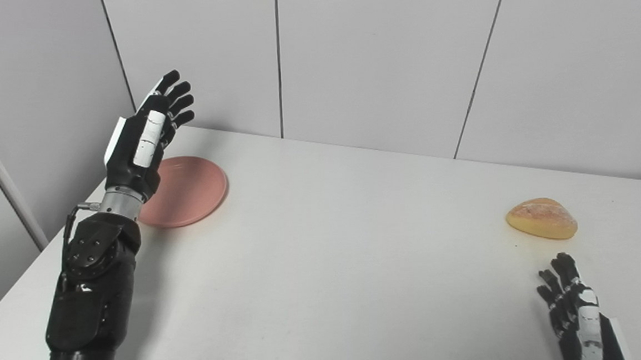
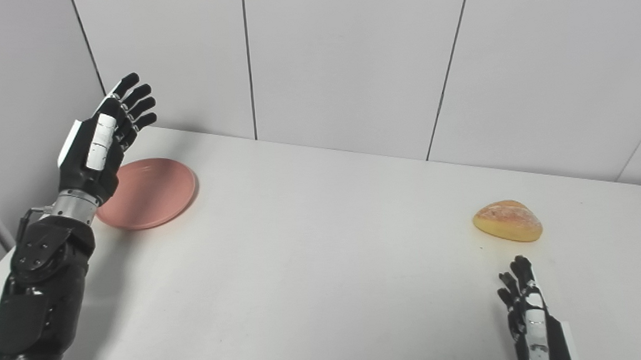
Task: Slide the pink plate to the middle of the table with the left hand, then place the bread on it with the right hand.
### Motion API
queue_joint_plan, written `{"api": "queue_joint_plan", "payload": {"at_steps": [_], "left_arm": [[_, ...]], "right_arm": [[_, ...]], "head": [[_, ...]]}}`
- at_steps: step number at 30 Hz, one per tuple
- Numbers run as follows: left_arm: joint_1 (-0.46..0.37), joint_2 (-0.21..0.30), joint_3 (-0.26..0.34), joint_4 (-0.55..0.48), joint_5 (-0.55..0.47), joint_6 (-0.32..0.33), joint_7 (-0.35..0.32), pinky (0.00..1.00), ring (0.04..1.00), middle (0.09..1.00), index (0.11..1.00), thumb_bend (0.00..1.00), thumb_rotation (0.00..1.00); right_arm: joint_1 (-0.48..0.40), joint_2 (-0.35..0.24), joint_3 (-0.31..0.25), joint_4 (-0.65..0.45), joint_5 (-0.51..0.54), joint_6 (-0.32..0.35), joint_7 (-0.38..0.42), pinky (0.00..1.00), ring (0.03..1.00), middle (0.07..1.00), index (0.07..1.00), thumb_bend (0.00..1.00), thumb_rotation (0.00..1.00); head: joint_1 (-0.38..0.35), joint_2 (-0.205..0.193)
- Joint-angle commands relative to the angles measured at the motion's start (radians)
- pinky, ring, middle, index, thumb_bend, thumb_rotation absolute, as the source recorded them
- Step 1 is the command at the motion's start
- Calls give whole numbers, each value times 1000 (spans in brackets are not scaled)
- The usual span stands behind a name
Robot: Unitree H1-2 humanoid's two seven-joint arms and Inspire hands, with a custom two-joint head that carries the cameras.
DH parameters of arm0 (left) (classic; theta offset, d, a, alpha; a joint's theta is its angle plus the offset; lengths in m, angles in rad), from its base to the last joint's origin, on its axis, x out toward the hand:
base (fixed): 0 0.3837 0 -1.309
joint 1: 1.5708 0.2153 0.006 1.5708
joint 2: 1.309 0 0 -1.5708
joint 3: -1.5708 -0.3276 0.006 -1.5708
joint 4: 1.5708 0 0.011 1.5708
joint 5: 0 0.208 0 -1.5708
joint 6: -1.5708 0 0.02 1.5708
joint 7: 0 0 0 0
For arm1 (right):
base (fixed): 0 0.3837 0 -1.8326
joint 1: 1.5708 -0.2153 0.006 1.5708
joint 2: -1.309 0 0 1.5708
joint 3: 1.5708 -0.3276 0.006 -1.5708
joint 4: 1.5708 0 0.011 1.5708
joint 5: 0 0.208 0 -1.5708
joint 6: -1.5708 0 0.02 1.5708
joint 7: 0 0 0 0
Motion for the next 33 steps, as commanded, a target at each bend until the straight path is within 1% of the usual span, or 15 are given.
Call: {"api": "queue_joint_plan", "payload": {"at_steps": [1, 2, 4, 6, 8, 12, 16, 19, 24, 28, 29, 31, 33], "left_arm": [[-74, 47, 13, 18, 1, -52, -11, 844, 899, 900, 915, 955, 823], [-79, 52, 13, 30, 5, -59, -13, 850, 899, 901, 913, 952, 826], [-104, 73, 15, 92, 13, -90, -23, 858, 897, 900, 908, 957, 824], [-136, 93, 19, 172, 17, -120, -29, 858, 896, 902, 912, 961, 814], [-165, 110, 22, 247, 13, -136, -38, 869, 911, 911, 919, 964, 801], [-200, 132, 21, 348, 15, -166, -47, 875, 926, 923, 926, 957, 795], [-238, 161, 20, 484, 22, -209, -55, 868, 915, 918, 911, 966, 771], [-268, 174, 20, 584, 19, -242, -61, 871, 916, 926, 923, 955, 768], [-290, 204, 9, 726, 56, -312, -38, 847, 910, 919, 924, 908, 801], [-288, 208, 13, 778, 72, -333, -12, 830, 892, 915, 918, 913, 802], [-288, 209, 13, 793, 71, -343, -12, 838, 897, 920, 924, 898, 804], [-290, 209, 17, 831, 65, -361, -12, 824, 887, 910, 917, 843, 797], [-292, 204, 24, 857, 52, -367, -10, 823, 885, 907, 916, 835, 793]], "right_arm": [[19, 0, 0, 46, 0, -4, 2, 971, 965, 981, 962, 751, 1000], [20, 0, 0, 45, 0, -4, 2, 971, 963, 980, 961, 748, 1000], [21, -1, -1, 45, 0, -5, 3, 970, 962, 977, 961, 755, 1000], [21, -2, -1, 45, 2, -4, 4, 969, 960, 976, 961, 762, 1000], [20, -3, -3, 48, 3, -5, 4, 964, 957, 974, 958, 764, 1000], [19, -5, -3, 50, 3, -6, 5, 962, 956, 974, 958, 767, 1000], [20, -7, -4, 47, 10, -2, 8, 964, 956, 973, 963, 762, 1000], [21, -7, -5, 44, 12, 5, 5, 961, 953, 971, 963, 760, 1000], [21, -8, -7, 45, 11, 3, 1, 956, 948, 967, 960, 760, 1000], [23, -10, -9, 37, 19, 8, 5, 956, 947, 966, 961, 766, 1000], [24, -11, -9, 37, 20, 7, 6, 954, 947, 966, 961, 766, 1000], [25, -13, -10, 37, 21, 4, 7, 955, 946, 967, 964, 766, 1000], [27, -15, -11, 37, 24, 2, 7, 954, 945, 966, 963, 768, 1000]], "head": [[1, -2], [1, -2], [4, 0], [4, 2], [9, 4], [10, 5], [12, 11], [14, 11], [16, 10], [15, 13], [15, 14], [14, 13], [15, 16]]}}
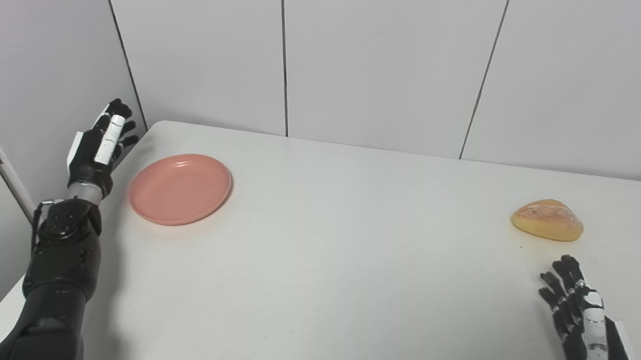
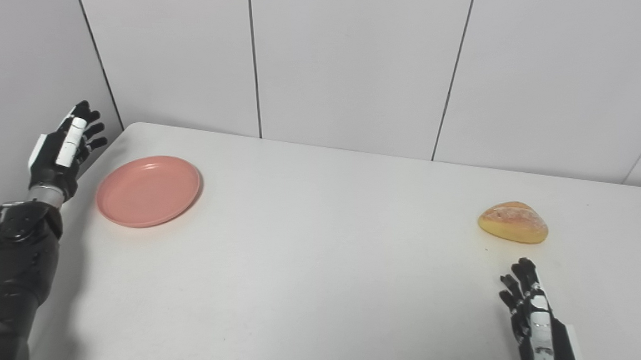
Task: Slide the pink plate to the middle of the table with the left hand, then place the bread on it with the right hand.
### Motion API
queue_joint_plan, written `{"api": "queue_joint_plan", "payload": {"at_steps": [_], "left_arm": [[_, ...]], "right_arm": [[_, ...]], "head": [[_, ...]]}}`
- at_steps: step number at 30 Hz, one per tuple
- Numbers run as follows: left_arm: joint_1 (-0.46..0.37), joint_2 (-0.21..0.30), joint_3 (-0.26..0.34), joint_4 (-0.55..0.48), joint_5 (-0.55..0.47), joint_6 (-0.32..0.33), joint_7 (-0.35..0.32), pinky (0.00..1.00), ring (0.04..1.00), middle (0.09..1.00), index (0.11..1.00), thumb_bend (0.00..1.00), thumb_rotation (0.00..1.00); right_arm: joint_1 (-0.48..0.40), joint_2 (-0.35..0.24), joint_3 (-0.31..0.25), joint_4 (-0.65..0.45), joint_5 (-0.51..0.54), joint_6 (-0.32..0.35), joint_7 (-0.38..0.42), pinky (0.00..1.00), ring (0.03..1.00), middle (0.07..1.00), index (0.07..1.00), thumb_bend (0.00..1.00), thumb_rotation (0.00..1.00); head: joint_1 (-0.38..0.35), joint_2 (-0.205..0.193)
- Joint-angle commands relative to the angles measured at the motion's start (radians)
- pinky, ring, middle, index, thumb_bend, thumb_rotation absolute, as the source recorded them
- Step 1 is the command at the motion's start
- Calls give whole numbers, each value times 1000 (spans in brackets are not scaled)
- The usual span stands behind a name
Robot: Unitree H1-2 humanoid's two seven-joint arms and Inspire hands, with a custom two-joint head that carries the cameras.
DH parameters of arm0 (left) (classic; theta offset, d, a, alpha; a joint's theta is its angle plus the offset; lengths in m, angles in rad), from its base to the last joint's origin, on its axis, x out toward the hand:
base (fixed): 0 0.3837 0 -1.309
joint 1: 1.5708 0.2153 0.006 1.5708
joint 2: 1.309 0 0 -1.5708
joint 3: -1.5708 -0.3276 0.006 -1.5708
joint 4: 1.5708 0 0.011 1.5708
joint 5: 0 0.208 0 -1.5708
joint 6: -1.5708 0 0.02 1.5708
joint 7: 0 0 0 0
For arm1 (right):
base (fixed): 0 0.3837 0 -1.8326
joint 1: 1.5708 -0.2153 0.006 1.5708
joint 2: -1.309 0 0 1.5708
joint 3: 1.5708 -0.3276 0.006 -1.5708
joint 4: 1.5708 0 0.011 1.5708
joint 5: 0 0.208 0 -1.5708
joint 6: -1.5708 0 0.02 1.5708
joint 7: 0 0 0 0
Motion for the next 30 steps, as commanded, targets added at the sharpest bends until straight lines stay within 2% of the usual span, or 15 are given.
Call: {"api": "queue_joint_plan", "payload": {"at_steps": [1, 3, 6, 9, 11, 14, 17, 22, 24, 27, 30], "left_arm": [[-58, 28, 18, 8, -15, -51, 8, 830, 884, 902, 913, 823, 780], [-60, 23, 24, 42, -22, -66, 7, 837, 883, 895, 911, 812, 770], [-63, 19, 22, 81, -12, -88, 16, 822, 875, 885, 899, 865, 767], [-58, 3, 24, 101, -22, -91, 8, 853, 890, 891, 892, 862, 761], [-58, -2, 25, 114, -24, -99, 5, 834, 880, 885, 890, 874, 762], [-69, -8, 25, 191, -33, -150, -31, 799, 870, 872, 882, 892, 756], [-84, -13, 25, 270, -50, -187, -76, 812, 859, 860, 874, 955, 733], [-80, -31, 11, 305, -53, -188, -89, 831, 871, 859, 878, 926, 714], [-69, -39, -9, 298, -29, -202, -82, 798, 885, 884, 900, 912, 756], [-65, -55, -18, 279, -36, -205, -90, 846, 904, 922, 928, 845, 782], [-59, -62, -32, 254, -27, -206, -91, 845, 910, 925, 940, 822, 804]], "right_arm": [[19, -8, -7, 41, 4, 2, 6, 956, 947, 967, 962, 766, 1000], [21, -10, -9, 40, 7, 4, 6, 952, 943, 964, 960, 767, 1000], [21, -13, -10, 40, 9, 5, 8, 952, 945, 965, 960, 761, 1000], [21, -16, -12, 43, 9, 9, 6, 950, 944, 966, 962, 756, 1000], [21, -17, -14, 43, 11, 11, 6, 950, 943, 966, 962, 746, 1000], [26, -20, -14, 38, 12, 14, 7, 950, 940, 962, 962, 743, 1000], [31, -21, -13, 36, 11, 11, 7, 949, 942, 963, 964, 750, 1000], [32, -19, -14, 37, 14, 7, 6, 944, 937, 960, 959, 733, 1000], [32, -20, -13, 38, 15, 7, 8, 942, 935, 959, 961, 731, 1000], [32, -19, -12, 44, 15, 0, 8, 944, 936, 963, 963, 733, 1000], [32, -19, -11, 45, 13, -1, 7, 941, 935, 962, 961, 732, 1000]], "head": [[0, 5], [1, 5], [2, 2], [2, -4], [3, -3], [0, -7], [-1, -16], [-4, -22], [-4, -22], [-3, -35], [-3, -39]]}}
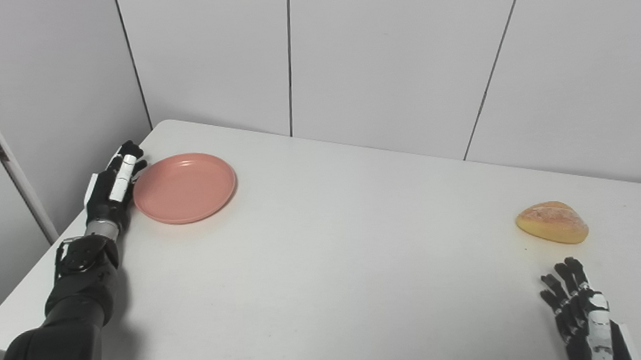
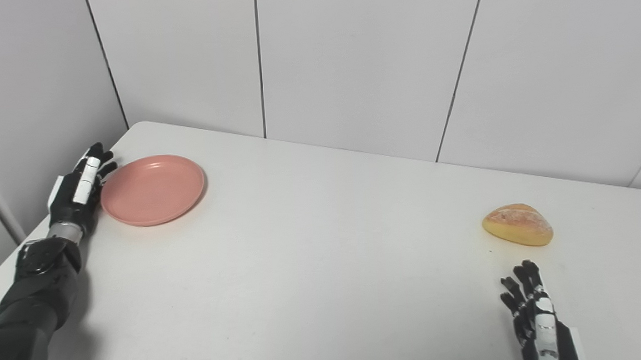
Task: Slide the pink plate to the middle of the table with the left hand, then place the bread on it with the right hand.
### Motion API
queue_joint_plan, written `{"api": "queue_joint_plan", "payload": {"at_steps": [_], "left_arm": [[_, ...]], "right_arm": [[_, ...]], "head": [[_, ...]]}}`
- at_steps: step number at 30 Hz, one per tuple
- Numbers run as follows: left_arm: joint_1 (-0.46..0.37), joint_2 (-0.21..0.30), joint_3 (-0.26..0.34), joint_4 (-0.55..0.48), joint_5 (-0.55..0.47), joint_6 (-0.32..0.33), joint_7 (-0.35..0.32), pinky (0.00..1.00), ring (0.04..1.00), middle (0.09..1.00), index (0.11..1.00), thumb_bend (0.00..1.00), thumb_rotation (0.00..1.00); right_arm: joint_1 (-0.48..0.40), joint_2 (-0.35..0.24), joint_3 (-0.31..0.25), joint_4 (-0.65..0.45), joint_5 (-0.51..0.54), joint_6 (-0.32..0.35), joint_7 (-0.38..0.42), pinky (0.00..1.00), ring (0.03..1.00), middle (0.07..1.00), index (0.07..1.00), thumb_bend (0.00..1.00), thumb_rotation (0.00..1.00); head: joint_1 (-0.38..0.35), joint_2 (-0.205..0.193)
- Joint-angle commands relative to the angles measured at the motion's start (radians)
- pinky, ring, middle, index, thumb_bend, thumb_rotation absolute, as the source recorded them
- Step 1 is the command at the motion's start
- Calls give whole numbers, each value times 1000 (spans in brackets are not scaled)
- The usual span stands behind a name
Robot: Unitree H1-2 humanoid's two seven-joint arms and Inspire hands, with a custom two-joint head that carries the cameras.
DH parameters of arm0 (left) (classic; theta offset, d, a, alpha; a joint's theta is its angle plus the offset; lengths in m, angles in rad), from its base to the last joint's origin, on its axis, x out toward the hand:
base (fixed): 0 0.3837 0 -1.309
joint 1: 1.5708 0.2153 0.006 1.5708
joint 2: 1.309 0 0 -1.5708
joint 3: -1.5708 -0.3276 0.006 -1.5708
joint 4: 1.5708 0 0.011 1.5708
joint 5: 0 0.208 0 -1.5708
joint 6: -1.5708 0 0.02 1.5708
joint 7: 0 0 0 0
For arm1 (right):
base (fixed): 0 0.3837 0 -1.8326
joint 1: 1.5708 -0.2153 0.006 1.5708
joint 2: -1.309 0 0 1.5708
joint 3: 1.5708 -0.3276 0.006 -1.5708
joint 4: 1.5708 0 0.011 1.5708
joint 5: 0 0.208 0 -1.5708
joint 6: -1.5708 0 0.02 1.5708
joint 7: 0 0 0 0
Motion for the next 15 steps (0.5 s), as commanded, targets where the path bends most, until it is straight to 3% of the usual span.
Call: {"api": "queue_joint_plan", "payload": {"at_steps": [1, 7, 15], "left_arm": [[-27, -12, -15, -35, 14, -20, -23, 829, 906, 918, 940, 826, 808], [-27, -18, -32, -57, 23, -21, -34, 781, 892, 903, 932, 832, 835], [-32, -28, -24, -57, 1, -20, -79, 816, 897, 893, 918, 881, 787]], "right_arm": [[22, -11, -8, 47, -1, -2, 6, 941, 935, 962, 963, 727, 1000], [20, -9, -9, 52, 3, -6, 7, 939, 934, 963, 965, 718, 1000], [24, -6, -5, 41, -7, -1, 1, 928, 929, 961, 958, 732, 1000]], "head": [[-2, 2], [-2, 2], [-1, 3]]}}
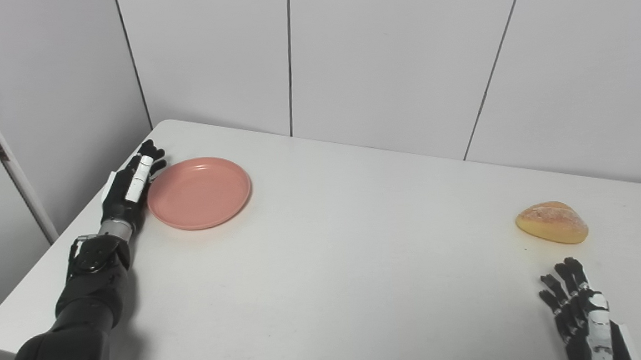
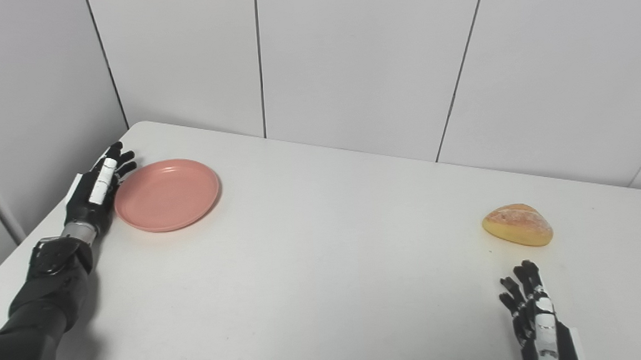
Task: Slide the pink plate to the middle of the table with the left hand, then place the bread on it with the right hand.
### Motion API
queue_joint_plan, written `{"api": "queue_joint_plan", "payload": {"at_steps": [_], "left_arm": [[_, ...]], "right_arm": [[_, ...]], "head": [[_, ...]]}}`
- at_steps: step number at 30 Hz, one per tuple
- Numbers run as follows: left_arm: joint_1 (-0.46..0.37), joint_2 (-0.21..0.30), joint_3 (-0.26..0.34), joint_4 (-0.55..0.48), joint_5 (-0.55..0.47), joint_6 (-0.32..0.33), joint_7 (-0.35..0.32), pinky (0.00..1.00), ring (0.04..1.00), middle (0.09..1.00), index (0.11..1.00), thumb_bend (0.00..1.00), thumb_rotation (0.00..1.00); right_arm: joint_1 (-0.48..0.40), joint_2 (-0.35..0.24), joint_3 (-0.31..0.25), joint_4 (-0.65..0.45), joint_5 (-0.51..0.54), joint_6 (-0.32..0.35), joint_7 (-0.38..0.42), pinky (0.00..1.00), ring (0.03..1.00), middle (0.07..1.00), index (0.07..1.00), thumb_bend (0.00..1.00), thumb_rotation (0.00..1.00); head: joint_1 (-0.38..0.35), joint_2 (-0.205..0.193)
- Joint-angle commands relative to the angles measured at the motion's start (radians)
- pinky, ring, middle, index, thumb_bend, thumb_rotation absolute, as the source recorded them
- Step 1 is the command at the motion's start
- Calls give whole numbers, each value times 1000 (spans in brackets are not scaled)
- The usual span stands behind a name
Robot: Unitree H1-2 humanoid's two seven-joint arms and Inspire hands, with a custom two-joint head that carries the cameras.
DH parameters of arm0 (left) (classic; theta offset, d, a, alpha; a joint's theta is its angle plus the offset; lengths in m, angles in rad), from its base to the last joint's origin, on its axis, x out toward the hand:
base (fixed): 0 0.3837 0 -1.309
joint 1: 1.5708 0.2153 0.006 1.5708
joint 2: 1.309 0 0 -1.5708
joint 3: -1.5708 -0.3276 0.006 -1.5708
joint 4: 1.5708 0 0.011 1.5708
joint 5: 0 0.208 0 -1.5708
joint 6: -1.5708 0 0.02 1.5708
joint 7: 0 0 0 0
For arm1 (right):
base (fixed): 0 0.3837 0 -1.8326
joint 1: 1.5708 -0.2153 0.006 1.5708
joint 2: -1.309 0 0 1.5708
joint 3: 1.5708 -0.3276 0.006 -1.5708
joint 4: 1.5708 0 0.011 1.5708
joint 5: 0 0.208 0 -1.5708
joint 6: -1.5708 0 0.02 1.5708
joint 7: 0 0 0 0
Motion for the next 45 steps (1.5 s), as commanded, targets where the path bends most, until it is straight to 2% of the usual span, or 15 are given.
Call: {"api": "queue_joint_plan", "payload": {"at_steps": [1, 5, 6, 11, 16, 21, 24, 28, 33, 41, 45], "left_arm": [[-43, -8, -3, -17, -8, -19, -43, 819, 899, 894, 916, 889, 783], [-61, -11, -9, 1, -3, -18, -40, 837, 899, 887, 907, 934, 767], [-63, -11, -17, 3, 8, -19, -34, 831, 896, 891, 919, 945, 791], [-55, -24, -28, -31, 10, -20, -37, 810, 878, 877, 925, 907, 798], [-55, -33, -41, -56, 13, -12, -37, 800, 883, 870, 934, 928, 793], [-35, -53, -48, -128, 3, 34, -34, 799, 883, 875, 913, 939, 782], [-30, -69, -44, -150, -7, 38, -47, 789, 883, 879, 914, 863, 800], [-18, -93, -47, -204, -5, 58, -44, 773, 879, 884, 921, 833, 804], [0, -119, -58, -268, 8, 106, -31, 769, 870, 873, 917, 880, 794], [31, -156, -71, -359, 20, 168, -3, 750, 851, 855, 921, 890, 787], [67, -182, -81, -454, 8, 219, -1, 780, 861, 855, 926, 864, 795]], "right_arm": [[21, -6, -6, 44, -6, -3, 2, 926, 928, 961, 957, 732, 1000], [18, -6, -5, 47, -8, -5, 4, 930, 928, 962, 961, 723, 1000], [18, -6, -5, 46, -8, -3, 3, 932, 928, 962, 962, 716, 1000], [19, -3, -5, 46, -12, -2, 0, 928, 926, 964, 965, 713, 1000], [21, -3, -2, 42, -17, 0, 1, 929, 931, 970, 970, 706, 1000], [22, -1, -4, 43, 1, 2, 8, 942, 937, 977, 975, 718, 980], [23, -2, -4, 36, 9, 11, 9, 951, 937, 975, 981, 723, 958], [24, -4, -3, 24, 9, 21, 5, 941, 932, 969, 978, 738, 931], [26, 0, -9, 13, 19, 24, -3, 934, 931, 965, 972, 721, 901], [30, 1, -6, -6, 17, 40, -7, 924, 919, 961, 965, 743, 875], [35, 1, -2, -22, 12, 50, -8, 921, 917, 959, 965, 741, 873]], "head": [[-3, 1], [-1, 3], [-1, 3], [8, -2], [14, -9], [14, -12], [15, -1], [13, 14], [7, 21], [-9, 31], [-13, 35]]}}
